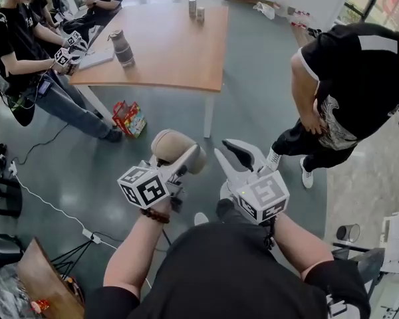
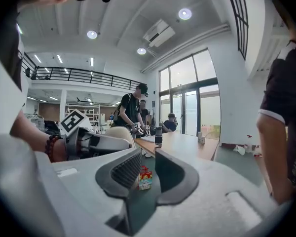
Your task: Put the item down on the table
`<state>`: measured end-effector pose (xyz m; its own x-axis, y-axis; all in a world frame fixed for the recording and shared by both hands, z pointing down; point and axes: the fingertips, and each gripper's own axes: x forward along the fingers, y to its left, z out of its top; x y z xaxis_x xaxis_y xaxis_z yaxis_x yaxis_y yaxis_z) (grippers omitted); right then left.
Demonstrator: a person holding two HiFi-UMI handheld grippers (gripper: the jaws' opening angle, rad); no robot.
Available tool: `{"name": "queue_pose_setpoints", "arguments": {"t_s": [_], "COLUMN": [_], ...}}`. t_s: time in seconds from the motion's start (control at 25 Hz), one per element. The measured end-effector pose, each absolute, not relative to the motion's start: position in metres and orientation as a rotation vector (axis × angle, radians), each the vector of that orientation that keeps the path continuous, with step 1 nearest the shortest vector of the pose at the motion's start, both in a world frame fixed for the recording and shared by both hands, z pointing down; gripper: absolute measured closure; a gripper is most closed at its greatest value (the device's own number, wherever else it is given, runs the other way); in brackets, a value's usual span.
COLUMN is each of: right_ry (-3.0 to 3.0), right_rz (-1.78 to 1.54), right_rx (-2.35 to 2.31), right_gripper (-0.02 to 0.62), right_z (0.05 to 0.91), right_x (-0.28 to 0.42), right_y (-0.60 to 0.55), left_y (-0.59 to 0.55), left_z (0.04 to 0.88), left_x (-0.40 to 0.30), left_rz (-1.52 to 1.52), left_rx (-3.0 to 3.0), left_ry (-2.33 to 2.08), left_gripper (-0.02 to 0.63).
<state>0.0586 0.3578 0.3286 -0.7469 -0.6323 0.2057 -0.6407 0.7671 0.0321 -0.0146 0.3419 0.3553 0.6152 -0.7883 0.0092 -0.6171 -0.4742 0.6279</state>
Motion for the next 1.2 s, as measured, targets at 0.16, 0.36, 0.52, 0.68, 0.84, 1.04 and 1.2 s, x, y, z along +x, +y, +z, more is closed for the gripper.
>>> {"name": "queue_pose_setpoints", "arguments": {"t_s": [0.16, 0.36, 0.52, 0.68, 0.84, 1.04, 1.2], "right_ry": [-2.757, -2.769, -2.788, -2.804, -2.816, -2.833, -2.826], "right_rz": [0.068, 0.083, 0.095, 0.114, 0.128, 0.129, 0.109], "right_rx": [0.991, 0.968, 0.928, 0.862, 0.792, 0.680, 0.607], "right_gripper": [0.513, 0.502, 0.488, 0.471, 0.433, 0.382, 0.333], "right_z": [0.331, 0.333, 0.336, 0.341, 0.345, 0.344, 0.347], "right_x": [0.060, 0.059, 0.059, 0.063, 0.068, 0.072, 0.074], "right_y": [0.338, 0.302, 0.267, 0.233, 0.199, 0.168, 0.154], "left_y": [0.320, 0.283, 0.246, 0.210, 0.173, 0.133, 0.112], "left_z": [0.359, 0.364, 0.368, 0.371, 0.375, 0.374, 0.371], "left_x": [-0.014, -0.015, -0.013, -0.006, 0.000, 0.011, 0.018], "left_rz": [-0.391, -0.388, -0.395, -0.400, -0.409, -0.423, -0.457], "left_rx": [2.220, 2.193, 2.167, 2.136, 2.100, 2.064, 2.051], "left_ry": [-1.096, -1.100, -1.107, -1.127, -1.143, -1.166, -1.172], "left_gripper": [0.273, 0.273, 0.273, 0.273, 0.273, 0.273, 0.273]}}
